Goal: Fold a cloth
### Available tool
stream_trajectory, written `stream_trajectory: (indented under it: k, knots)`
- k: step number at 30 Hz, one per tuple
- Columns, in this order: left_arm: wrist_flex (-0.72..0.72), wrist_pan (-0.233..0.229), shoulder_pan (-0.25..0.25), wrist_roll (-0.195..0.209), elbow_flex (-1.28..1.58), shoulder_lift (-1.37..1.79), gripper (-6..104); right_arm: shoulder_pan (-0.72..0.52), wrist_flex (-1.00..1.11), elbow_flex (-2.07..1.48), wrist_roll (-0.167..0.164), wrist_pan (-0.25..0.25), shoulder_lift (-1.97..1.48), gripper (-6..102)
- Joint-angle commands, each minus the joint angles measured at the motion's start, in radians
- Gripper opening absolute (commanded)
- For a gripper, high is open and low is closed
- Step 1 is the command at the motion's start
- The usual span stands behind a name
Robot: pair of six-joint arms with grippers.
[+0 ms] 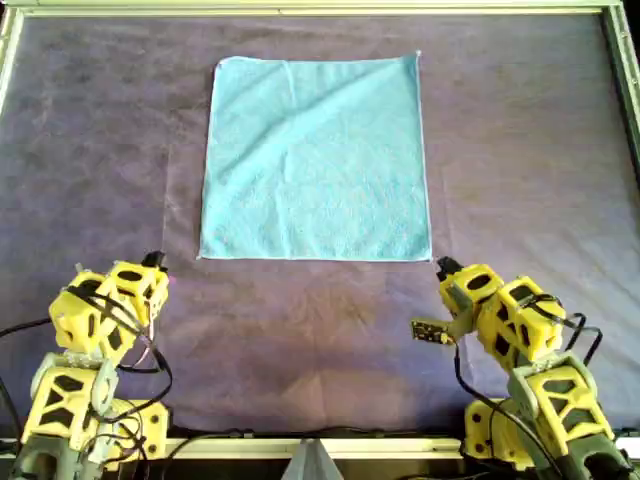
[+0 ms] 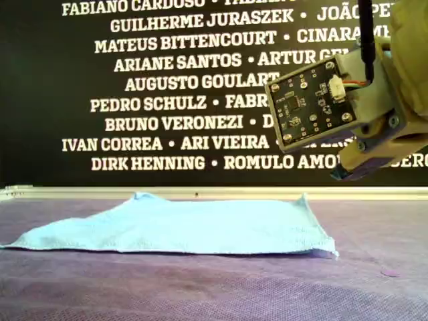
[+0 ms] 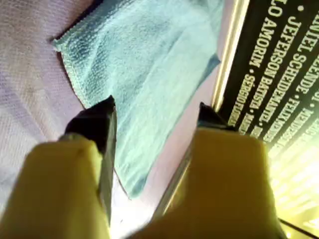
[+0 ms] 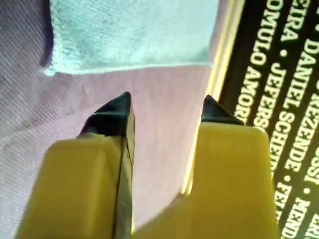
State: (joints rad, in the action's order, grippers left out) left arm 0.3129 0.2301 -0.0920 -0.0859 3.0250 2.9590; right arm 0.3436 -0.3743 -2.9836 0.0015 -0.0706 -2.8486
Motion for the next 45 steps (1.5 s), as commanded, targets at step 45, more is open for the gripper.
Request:
stream_trajectory:
  k: [45]
  knots:
    - [-0.029, -0.011, -0.238, 0.008, -0.689, -1.091, 59, 0.008, 0.014, 0.693, 0.005, -0.005, 1.103, 56]
